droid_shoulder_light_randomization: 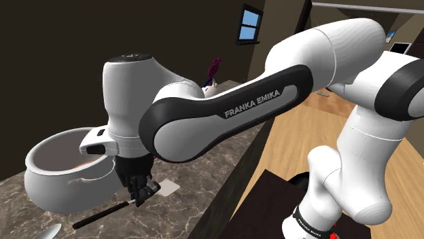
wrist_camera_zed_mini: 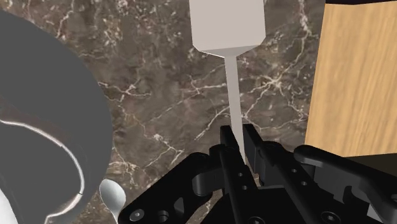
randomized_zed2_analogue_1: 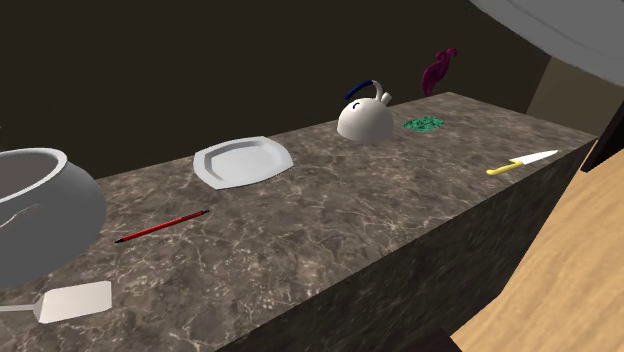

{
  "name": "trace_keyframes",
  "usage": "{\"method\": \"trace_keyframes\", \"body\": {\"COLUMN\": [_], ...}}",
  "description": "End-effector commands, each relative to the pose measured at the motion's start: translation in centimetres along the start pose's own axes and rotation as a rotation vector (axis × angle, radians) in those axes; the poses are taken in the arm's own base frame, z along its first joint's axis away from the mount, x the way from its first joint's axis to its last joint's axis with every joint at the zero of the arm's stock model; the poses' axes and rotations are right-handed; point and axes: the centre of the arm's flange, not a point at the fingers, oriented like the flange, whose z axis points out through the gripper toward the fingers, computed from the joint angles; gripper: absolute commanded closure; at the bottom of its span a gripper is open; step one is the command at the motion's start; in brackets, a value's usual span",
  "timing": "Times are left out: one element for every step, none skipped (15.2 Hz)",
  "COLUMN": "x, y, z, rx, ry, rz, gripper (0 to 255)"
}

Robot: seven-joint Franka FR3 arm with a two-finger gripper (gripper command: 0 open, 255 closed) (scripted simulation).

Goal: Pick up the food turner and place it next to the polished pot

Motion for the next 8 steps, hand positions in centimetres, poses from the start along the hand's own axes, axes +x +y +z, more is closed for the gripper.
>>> {"method": "trace_keyframes", "body": {"x": [0.0,0.0,0.0,-0.1,-0.1,-0.1,-0.2,-0.2], "y": [0.1,0.1,0.1,0.1,0.1,0.1,0.1,0.1], "z": [1.0,1.5,2.1,2.6,3.1,3.6,4.2,4.7], "rx": [0.0,0.0,0.0,0.0,0.0,0.0,0.0,0.0], "ry": [0.0,0.0,0.0,0.0,0.0,0.0,0.0,0.0], "rz": [0.0,0.0,0.0,0.0,0.0,0.0,0.0,0.0], "gripper": [255,255,255,255,255,255,255,255]}}
